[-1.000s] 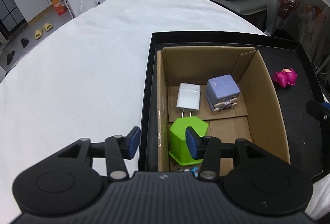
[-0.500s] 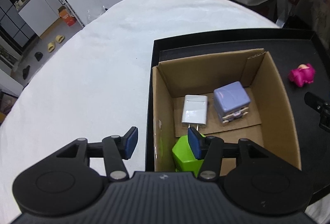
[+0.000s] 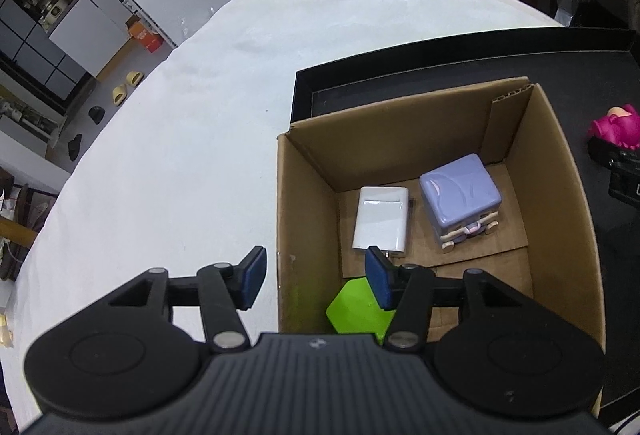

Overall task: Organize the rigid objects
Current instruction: 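Open the left gripper off the box wall while the right gripper moves toward the pink crab figure, then grasp the pink crab figure with the right gripper and lift it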

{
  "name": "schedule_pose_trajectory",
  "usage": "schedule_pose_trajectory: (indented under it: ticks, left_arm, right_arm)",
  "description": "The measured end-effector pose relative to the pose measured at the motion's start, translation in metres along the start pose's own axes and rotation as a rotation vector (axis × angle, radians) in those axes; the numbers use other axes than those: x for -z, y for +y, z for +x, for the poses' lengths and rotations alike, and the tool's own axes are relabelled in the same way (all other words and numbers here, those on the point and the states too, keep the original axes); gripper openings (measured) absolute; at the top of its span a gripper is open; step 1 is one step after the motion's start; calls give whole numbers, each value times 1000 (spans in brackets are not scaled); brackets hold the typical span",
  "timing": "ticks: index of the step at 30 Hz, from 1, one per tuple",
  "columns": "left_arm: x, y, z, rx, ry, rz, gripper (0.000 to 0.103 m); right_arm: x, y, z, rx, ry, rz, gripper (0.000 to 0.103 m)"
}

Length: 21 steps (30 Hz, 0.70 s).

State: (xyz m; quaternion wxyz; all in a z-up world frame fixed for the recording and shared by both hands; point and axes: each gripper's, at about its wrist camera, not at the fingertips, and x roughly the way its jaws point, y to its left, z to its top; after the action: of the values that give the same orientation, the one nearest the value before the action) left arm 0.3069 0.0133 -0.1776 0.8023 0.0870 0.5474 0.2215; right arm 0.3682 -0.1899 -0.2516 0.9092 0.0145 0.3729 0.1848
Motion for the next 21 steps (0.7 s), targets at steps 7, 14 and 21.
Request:
schedule_pose_trajectory:
  ticks: [7,14,21]
  left_arm:
    - [-1,0,5,-15,19,-15,53]
    - [0,9,1,-7,25,-49,53]
    - [8,14,-6,20,5,-73,53]
  right_arm:
    - [1,1,11,24,4,-31,79]
    - [0,1,2,22,-1,-21,66]
    - [-8,1,-24,27,-21,2,66]
